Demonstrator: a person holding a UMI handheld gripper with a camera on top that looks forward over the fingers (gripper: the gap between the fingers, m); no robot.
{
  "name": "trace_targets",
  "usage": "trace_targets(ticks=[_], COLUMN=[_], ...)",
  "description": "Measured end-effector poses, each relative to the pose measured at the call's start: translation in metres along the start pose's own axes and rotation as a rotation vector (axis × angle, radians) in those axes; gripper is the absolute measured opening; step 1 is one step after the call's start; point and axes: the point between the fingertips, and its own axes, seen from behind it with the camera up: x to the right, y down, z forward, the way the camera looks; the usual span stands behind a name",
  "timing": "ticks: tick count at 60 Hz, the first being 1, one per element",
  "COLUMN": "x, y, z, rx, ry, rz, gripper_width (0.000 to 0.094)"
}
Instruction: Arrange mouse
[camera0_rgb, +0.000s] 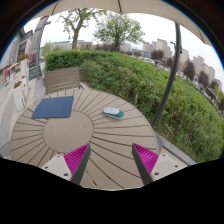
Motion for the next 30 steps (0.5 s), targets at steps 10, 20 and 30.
trace_targets(ticks=[10,20,30], x=[0.023,0.033,0.035], y=[-0.015,-0.019,-0.029], z=[0.03,0.076,0.127], rx=[0.096,0.118,0.114], ry=[-0.001,-0.026,-0.065], rz=[-0.009,0.008,0.024], gripper_width=[0.0855,0.0852,0.0854])
